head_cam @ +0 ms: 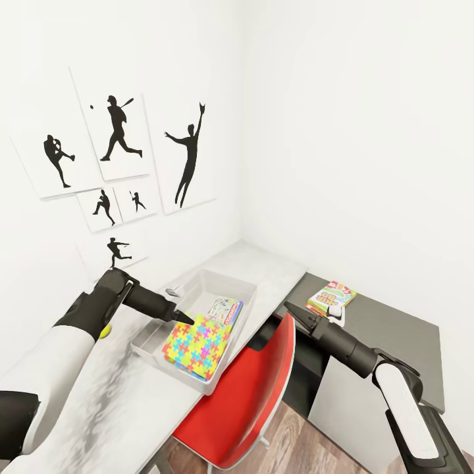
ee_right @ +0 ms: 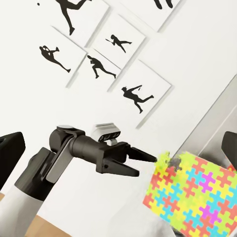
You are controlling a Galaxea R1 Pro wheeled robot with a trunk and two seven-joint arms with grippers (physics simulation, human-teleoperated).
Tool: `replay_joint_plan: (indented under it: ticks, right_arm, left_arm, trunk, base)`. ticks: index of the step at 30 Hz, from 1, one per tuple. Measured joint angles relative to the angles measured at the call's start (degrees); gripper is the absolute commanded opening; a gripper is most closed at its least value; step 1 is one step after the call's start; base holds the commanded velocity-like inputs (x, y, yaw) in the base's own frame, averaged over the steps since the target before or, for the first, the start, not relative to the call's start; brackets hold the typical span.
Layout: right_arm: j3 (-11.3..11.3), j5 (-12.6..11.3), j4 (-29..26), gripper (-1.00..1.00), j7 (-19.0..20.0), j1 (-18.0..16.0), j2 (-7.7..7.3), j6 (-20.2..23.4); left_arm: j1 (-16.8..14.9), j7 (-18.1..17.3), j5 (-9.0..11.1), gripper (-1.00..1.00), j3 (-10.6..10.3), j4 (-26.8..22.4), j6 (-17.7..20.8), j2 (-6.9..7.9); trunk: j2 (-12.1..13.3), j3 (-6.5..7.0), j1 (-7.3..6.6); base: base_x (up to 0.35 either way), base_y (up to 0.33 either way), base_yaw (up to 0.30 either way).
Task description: Put all the toys in the child's room - the three board games (two on the bed and one on the table), the two jigsaw puzzles on the table, and the tennis ball on the table - inside the toy box on the table in the child's room.
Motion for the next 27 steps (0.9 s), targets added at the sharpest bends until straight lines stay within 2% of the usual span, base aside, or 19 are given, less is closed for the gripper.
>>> replay_joint_plan:
  ticks: [5,10,12,17,19,21,22,25,26,27]
  right_arm:
    - [0.00,0.00,0.00,1.00,0.01,0.00,0.00,0.00]
    - [0.00,0.00,0.00,1.00,0.01,0.00,0.00,0.00]
    - [0.00,0.00,0.00,1.00,0.01,0.00,0.00,0.00]
    - [0.00,0.00,0.00,1.00,0.00,0.00,0.00,0.00]
    - [0.00,0.00,0.00,1.00,0.00,0.00,0.00,0.00]
    - [0.00,0.00,0.00,1.00,0.00,-0.02,0.00,0.00]
    - [-0.03,0.00,0.00,1.00,0.00,-0.01,0.00,0.00]
    - [-0.06,0.01,0.00,1.00,0.00,-0.01,0.00,0.00]
    - [-0.07,0.00,0.00,1.00,0.00,-0.01,0.00,0.00]
    - [-0.07,0.01,0.00,1.00,0.00,-0.01,0.00,0.00]
  left_arm:
    - [0.00,0.01,0.06,1.00,0.07,-0.04,0.05,0.35]
    - [0.00,-0.44,0.48,1.00,0.56,-1.41,0.24,2.68]
    - [0.00,-2.05,0.73,1.00,0.86,-3.01,0.28,3.30]
    - [0.00,-9.92,0.74,1.00,1.36,-5.37,0.34,5.29]
    - [-0.04,-10.23,0.91,1.00,2.00,-5.67,0.30,6.40]
    - [-0.10,-10.23,1.37,1.00,4.40,-5.89,0.26,7.59]
    - [-0.16,-10.23,1.68,1.00,6.42,-6.07,0.23,8.24]
    - [-0.22,-10.26,3.40,1.00,15.06,-6.35,0.16,10.54]
    - [-0.21,-10.27,3.86,1.00,16.81,-6.37,0.15,11.04]
    - [-0.16,-10.27,4.80,1.00,20.13,-6.35,0.14,12.05]
  trunk:
    - [0.00,0.00,0.00]
    - [0.00,0.00,0.00]
    - [0.00,0.00,0.00]
    - [0.00,0.00,0.00]
    - [0.00,0.00,0.00]
    - [-0.01,0.00,0.00]
    - [-0.01,0.00,0.00]
    - [-0.01,0.00,0.00]
    - [-0.01,0.00,0.00]
    - [0.00,0.00,0.00]
  base:
    - [0.000,0.000,0.000]
    - [0.000,0.000,0.000]
    - [0.000,0.000,0.000]
    - [0.000,0.000,0.000]
    - [0.000,0.000,0.000]
    - [0.000,0.000,0.000]
    - [0.000,0.000,0.000]
    - [0.000,0.000,0.000]
    - [0.000,0.000,0.000]
    - [0.000,0.000,0.000]
